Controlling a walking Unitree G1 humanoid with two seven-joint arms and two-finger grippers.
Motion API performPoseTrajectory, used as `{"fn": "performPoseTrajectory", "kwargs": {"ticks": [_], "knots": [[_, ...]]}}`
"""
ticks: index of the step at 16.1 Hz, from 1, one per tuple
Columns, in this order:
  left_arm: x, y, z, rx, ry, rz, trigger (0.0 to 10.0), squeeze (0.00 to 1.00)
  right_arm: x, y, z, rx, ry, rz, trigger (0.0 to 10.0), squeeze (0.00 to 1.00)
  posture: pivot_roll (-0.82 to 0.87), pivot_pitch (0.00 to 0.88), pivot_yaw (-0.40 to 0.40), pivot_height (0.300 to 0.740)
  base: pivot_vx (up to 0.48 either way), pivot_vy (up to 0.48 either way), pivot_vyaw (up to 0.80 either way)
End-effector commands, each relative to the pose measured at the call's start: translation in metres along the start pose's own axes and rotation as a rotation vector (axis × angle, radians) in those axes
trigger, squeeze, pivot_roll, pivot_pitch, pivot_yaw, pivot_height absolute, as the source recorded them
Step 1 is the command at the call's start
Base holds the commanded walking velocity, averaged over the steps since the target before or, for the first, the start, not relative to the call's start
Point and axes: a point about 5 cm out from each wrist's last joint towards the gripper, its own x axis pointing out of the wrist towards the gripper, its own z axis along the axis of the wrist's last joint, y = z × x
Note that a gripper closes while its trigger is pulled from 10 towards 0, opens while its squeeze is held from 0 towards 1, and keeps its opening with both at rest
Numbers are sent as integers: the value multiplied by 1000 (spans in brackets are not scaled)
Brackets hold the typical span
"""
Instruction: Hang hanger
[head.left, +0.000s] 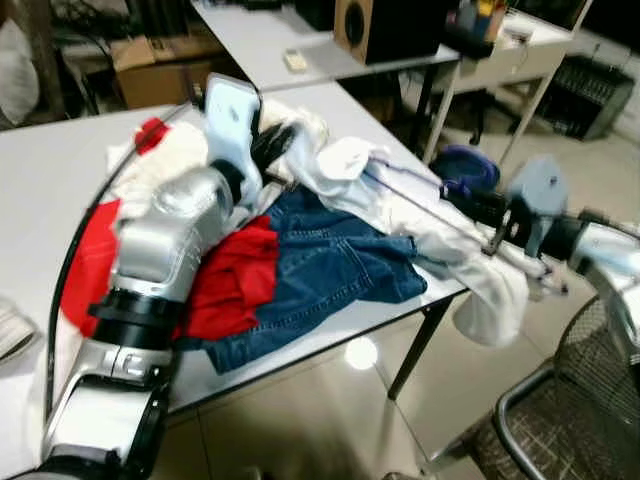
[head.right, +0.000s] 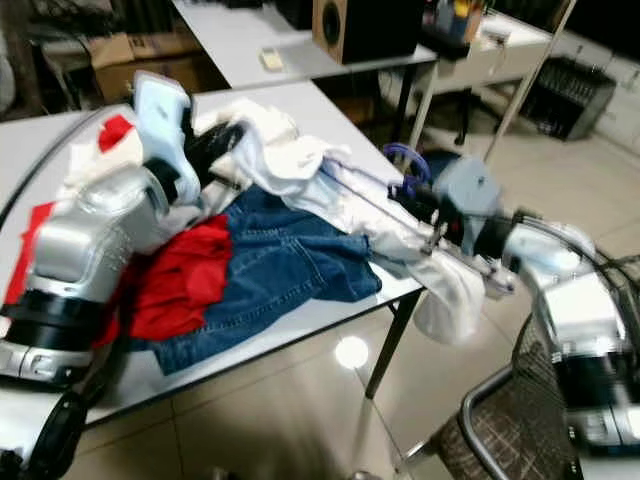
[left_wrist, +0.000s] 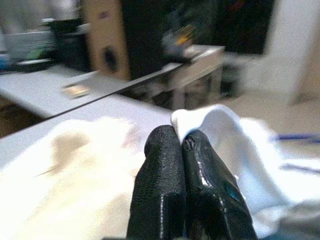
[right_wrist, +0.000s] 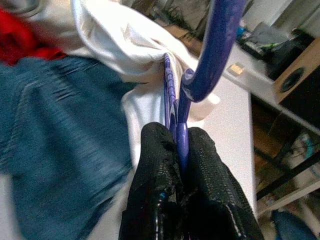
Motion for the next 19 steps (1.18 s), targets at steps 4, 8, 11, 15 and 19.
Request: {"fn": "performPoseTrajectory", "kwargs": {"ticks": [4,8,11,15,19], "knots": [[3,3,-20,147,119,-4,10000,345,-17,27,2,5,60,220,10000,0,-79,17,12,740,0,0,0],[1,16,-31,285,200,3,10000,1000,-51,19,30,-39,99,312,10000,0,-82,5,30,740,0,0,0],[-12,25,-35,411,277,-112,10000,1000,-70,7,55,-59,65,311,10000,0,-83,2,44,740,0,0,0],[-42,29,-19,543,246,-466,10000,1000,-80,-11,86,5,-103,174,10000,0,-78,0,53,740,0,0,0],[-59,43,-13,371,252,-506,10000,1000,-77,-1,83,106,-126,142,10000,0,-74,0,66,740,0,0,0]]}}
